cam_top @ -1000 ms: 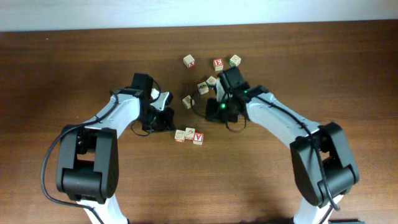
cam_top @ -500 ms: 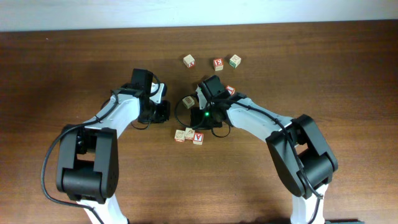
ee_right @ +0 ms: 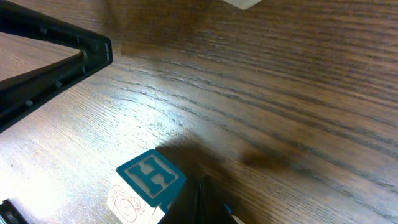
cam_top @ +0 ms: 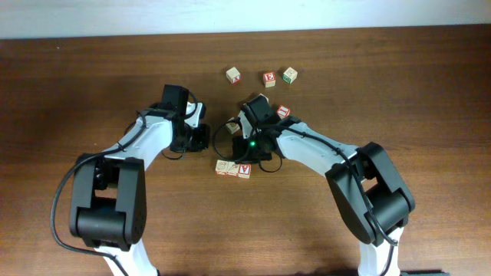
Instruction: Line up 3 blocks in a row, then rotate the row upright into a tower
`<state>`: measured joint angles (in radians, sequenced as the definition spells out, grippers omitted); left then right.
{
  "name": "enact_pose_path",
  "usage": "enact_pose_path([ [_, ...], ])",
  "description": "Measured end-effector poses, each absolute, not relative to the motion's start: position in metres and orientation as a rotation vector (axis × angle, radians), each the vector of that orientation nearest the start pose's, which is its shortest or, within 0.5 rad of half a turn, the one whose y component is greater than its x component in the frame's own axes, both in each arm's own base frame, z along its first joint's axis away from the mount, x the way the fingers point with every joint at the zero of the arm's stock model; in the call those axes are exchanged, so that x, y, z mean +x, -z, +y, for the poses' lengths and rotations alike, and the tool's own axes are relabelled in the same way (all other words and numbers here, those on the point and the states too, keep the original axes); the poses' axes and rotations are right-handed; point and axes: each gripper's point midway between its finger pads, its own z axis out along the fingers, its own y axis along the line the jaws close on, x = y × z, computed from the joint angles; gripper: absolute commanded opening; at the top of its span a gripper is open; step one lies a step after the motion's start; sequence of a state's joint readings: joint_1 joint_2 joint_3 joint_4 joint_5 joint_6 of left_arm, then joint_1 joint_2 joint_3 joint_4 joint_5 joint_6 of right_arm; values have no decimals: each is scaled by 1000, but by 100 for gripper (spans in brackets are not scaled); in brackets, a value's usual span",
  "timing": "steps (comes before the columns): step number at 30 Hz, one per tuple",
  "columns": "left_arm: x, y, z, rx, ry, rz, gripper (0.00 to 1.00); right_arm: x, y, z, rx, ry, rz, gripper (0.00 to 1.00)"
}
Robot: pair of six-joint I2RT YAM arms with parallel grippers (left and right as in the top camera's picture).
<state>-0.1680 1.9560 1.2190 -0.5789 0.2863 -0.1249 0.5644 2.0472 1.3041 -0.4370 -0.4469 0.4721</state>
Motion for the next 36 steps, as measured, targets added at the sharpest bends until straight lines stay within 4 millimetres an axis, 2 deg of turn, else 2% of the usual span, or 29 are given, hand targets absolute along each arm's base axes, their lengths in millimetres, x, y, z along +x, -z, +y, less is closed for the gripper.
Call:
enact_pose_path([
  [10, 386, -6, -115, 115, 467, 2901, 0, 337, -15, 303, -265, -863, 2902, 4],
  [13, 386, -6, -115, 115, 467, 2902, 0, 344, -18, 304, -264, -871, 2880, 4],
  [14, 383, -6, -114, 113, 467, 2913, 0, 348, -22, 303, -261, -872, 2872, 4],
  [16, 379, -10, -113, 106, 464, 2946, 0, 372, -42, 295, -227, -875, 2836, 4],
  [18, 376, -27, -113, 105, 463, 2993, 0, 385, -61, 273, -166, -855, 2860, 4],
  [20, 378, -40, -117, 162, 499, 2990, 0, 387, -85, 251, -142, -885, 2865, 4],
  [21, 370, -43, -120, 214, 540, 3010, 0, 383, -96, 241, -148, -923, 2875, 4],
  [22, 356, -43, -122, 283, 570, 3047, 0, 377, -99, 237, -157, -948, 2894, 4],
  [23, 344, -44, -122, 332, 593, 3082, 0, 371, -96, 236, -172, -967, 2907, 4],
  [25, 341, -44, -123, 414, 613, 3071, 0, 358, -84, 234, -182, -990, 2945, 4],
  [26, 341, -45, -124, 458, 619, 3056, 0, 343, -69, 231, -178, -996, 2995, 4],
  [27, 341, -44, -124, 479, 620, 3049, 0, 337, -62, 229, -177, -1000, 3010, 4],
  [31, 341, -42, -125, 556, 626, 3022, 0, 323, -34, 225, -125, -1014, 3031, 4],
  [36, 342, -33, -126, 586, 625, 2994, 0, 313, -23, 227, -41, -998, 3074, 4],
])
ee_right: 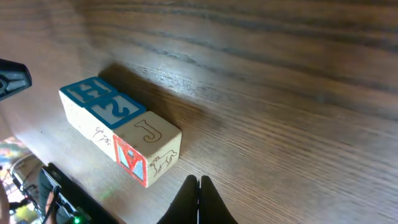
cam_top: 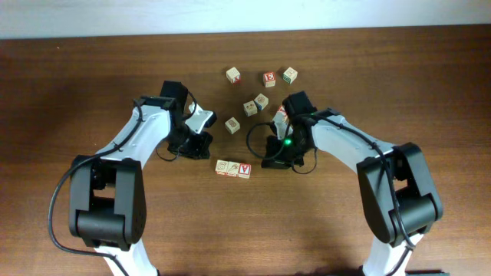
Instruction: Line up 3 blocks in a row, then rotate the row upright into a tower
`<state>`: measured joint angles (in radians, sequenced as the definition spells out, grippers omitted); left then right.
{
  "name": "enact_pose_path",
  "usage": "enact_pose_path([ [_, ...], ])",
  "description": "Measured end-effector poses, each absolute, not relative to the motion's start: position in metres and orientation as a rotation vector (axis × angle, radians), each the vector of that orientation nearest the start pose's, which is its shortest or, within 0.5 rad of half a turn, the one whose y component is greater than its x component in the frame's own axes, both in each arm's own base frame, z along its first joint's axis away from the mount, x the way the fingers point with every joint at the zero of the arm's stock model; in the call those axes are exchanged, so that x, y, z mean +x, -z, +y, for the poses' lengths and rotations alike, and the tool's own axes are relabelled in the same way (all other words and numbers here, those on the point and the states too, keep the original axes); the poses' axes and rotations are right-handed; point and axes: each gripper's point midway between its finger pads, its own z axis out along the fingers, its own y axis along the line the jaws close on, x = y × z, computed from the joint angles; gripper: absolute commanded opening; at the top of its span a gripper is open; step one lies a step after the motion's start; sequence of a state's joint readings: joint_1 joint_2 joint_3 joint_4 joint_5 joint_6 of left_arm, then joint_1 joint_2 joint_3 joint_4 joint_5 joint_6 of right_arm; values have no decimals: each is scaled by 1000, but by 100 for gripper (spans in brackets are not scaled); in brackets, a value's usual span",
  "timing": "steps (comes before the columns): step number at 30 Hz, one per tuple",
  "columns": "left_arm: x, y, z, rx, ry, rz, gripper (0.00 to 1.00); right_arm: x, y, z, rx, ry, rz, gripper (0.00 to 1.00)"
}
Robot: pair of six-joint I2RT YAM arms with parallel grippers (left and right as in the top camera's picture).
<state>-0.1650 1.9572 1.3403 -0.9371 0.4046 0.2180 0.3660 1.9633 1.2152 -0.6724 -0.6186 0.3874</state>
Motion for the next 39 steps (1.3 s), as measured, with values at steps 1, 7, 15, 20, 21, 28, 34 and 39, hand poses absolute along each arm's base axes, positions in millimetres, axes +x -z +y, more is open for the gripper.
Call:
enact_pose_path([
  [1, 341, -32, -125, 586, 625, 2997, 0, 311, -22, 230, -30, -986, 3084, 4],
  [7, 337, -28, -125, 585, 631, 3007, 0, 303, -17, 243, 19, -912, 3114, 4],
  [15, 324, -18, -137, 619, 680, 3008, 0, 305, -16, 249, 27, -897, 3101, 4],
  [20, 324, -18, -137, 621, 682, 3009, 0, 303, -17, 261, -3, -908, 3083, 4],
  [21, 324, -18, -137, 619, 681, 3010, 0, 305, -17, 262, -7, -909, 3072, 4],
  [28, 323, -17, -136, 618, 676, 3016, 0, 328, -18, 263, -18, -878, 2975, 4],
  [34, 323, -14, -139, 583, 606, 3040, 0, 327, -16, 260, -6, -862, 2986, 4],
  [39, 345, -13, -144, 362, 576, 3016, 0, 317, -16, 256, 0, -878, 3034, 4],
])
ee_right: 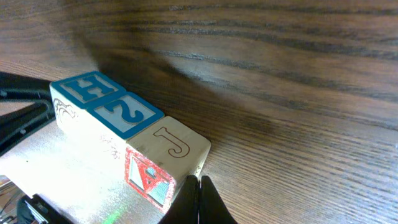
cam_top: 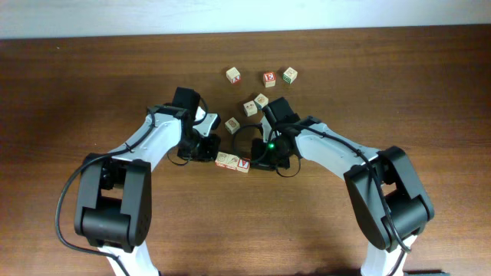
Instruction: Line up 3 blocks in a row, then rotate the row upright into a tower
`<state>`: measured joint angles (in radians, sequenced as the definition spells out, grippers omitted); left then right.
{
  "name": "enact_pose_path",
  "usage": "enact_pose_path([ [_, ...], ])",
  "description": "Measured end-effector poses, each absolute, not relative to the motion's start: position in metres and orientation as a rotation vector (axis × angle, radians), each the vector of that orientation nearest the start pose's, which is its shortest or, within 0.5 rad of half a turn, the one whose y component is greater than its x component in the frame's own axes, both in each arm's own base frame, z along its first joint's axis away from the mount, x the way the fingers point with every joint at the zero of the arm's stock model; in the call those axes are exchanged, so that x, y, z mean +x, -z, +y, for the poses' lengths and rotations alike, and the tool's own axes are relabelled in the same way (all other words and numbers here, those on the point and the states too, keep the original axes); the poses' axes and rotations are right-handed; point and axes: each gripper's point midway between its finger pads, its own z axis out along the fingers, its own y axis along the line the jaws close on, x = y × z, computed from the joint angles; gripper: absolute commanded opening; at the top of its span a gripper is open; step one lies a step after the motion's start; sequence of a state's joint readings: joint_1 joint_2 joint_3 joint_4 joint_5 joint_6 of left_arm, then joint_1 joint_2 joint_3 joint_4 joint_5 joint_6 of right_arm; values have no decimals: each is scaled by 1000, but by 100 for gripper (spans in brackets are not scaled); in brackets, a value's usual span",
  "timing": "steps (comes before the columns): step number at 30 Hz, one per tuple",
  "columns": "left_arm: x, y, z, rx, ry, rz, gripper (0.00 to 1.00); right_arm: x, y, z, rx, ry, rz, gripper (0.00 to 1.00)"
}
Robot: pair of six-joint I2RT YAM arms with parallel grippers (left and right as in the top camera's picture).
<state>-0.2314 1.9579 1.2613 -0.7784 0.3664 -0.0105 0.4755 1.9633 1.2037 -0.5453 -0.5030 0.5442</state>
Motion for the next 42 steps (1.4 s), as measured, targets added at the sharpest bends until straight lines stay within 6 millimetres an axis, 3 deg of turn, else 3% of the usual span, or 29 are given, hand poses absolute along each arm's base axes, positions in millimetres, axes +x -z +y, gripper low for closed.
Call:
enact_pose_path([
  [16, 339, -13, -144, 301, 577, 3056, 0, 322, -17, 255, 4, -892, 3014, 4],
  [23, 339, -12, -143, 301, 566, 3055, 0, 326, -15, 228, 134, -878, 3056, 4],
  [26, 340, -11, -139, 342, 537, 3048, 0, 324, -17, 231, 52, -921, 3046, 4],
  [33, 339, -22, -154, 542, 766, 2938, 0, 329, -23, 220, -7, -1017, 3013, 4],
  [42, 339, -23, -156, 552, 794, 2920, 0, 324, -17, 220, 137, -1026, 3042, 4],
])
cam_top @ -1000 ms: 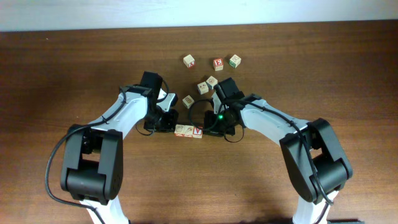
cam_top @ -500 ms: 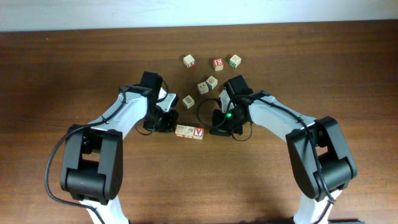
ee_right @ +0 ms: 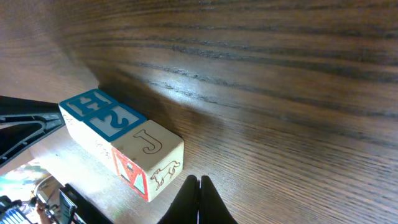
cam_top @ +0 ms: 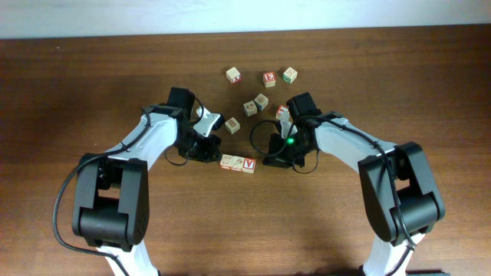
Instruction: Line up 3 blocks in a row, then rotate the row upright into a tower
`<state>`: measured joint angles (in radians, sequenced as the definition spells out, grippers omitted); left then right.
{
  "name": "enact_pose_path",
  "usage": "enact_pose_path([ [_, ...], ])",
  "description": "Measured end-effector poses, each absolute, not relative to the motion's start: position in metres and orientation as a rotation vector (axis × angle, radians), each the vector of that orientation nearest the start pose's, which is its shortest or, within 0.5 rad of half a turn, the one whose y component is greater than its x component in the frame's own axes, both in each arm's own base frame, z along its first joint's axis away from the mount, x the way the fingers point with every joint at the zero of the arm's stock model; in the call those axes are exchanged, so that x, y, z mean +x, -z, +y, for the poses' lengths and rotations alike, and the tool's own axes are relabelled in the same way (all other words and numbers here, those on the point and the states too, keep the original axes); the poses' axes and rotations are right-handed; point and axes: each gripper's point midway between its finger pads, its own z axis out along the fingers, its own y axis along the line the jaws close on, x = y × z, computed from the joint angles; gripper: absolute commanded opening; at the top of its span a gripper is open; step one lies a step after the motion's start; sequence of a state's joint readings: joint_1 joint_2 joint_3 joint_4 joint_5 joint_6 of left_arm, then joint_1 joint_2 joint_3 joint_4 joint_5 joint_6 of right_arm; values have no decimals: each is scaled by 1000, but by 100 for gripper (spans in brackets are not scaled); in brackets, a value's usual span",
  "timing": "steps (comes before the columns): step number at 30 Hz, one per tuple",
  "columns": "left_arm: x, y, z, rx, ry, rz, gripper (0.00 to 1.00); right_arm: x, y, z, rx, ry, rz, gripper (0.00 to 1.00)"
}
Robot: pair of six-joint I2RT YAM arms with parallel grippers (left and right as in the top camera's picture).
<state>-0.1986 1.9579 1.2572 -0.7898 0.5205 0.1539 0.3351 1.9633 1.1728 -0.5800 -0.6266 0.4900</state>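
Three wooden blocks lie in a touching row at the table's middle. In the right wrist view they are a blue H block, a blue-topped block and a J block with a red face and an animal drawing. My right gripper is shut and empty, its tips just off the J block's near corner; overhead it sits right of the row. My left gripper is at the row's left end, and its dark finger shows beside the H block. Its opening is unclear.
Several loose letter blocks lie behind the row: three along the back, a pair, one near the left wrist and one by the right arm. The table is dark wood.
My right gripper, which touched the J block's corner, now sits a little to the right, clear of it. The row lies slightly further right and straighter. The left gripper stays at the row's left end.
At first my right gripper was over the row by the H block. Then it stood right of the row, with the left gripper off to the left. Later both grippers were at the row's ends. Now the right one has drawn back and the row has shifted slightly.
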Motion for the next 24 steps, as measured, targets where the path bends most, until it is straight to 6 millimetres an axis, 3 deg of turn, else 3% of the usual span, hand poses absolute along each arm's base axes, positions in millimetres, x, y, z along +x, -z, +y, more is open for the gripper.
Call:
enact_pose_path([
  [12, 342, -21, -152, 527, 758, 2929, 0, 324, -15, 221, 168, -996, 3050, 4],
  [24, 336, -21, -166, 589, 756, 2927, 0, 320, -13, 224, 157, -977, 3063, 4],
])
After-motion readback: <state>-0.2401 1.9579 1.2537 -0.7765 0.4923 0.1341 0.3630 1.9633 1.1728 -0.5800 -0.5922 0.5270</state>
